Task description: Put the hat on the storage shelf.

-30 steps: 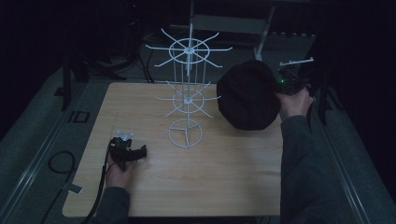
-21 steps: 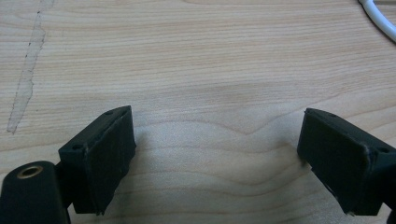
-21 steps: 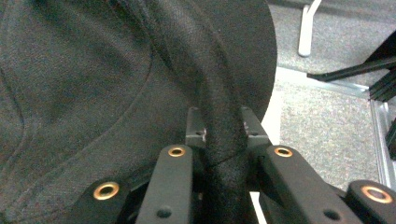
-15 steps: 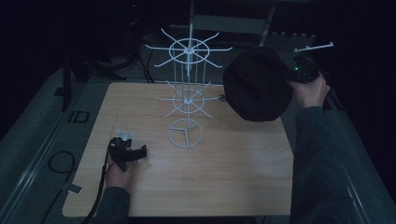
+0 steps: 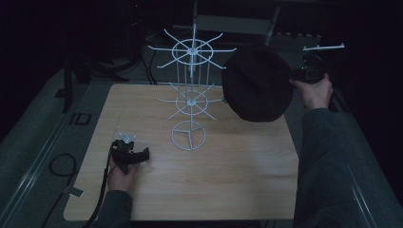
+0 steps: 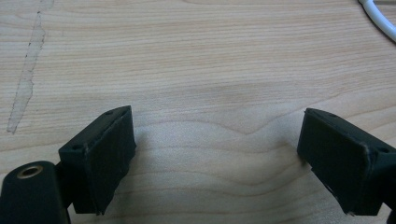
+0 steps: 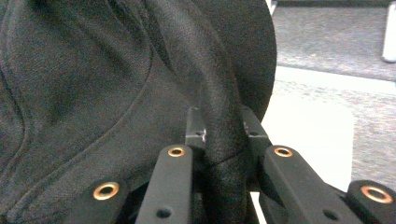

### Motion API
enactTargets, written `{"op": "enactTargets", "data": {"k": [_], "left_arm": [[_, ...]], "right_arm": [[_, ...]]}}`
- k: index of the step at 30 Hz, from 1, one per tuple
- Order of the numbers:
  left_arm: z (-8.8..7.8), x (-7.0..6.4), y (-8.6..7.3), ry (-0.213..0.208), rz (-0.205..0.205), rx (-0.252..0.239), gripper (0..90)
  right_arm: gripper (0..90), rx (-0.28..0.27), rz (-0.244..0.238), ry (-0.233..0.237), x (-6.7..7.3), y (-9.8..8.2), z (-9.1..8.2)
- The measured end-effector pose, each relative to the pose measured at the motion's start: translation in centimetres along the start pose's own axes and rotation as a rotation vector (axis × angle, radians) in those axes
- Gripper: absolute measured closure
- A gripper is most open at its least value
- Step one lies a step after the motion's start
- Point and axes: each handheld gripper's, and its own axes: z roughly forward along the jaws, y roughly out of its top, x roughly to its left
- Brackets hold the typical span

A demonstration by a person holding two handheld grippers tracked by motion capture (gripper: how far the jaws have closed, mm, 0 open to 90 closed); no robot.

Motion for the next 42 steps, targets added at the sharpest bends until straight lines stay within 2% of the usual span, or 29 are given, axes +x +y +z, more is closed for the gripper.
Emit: {"op": "enactTargets", "data": {"k": [4,22,32,42], "left_arm": [[0.0,0.0,0.0,0.0,0.0,0.001,12.1],[0.0,0.0,0.0,0.0,0.0,0.001,12.1],[0.0,0.0,0.0,0.0,0.0,0.001,12.1],[0.0,0.0,0.0,0.0,0.0,0.001,12.1]], "right_arm": [[78.9,-0.01,0.014,0.038,0.0,0.2,-0.1],[78.8,-0.068,0.058,0.132,-0.4,1.7,-1.8],[78.7,-0.099,0.068,0.149,-0.8,2.0,-3.4],[78.6,-0.103,0.051,0.161,-0.6,2.7,-4.6]]}}
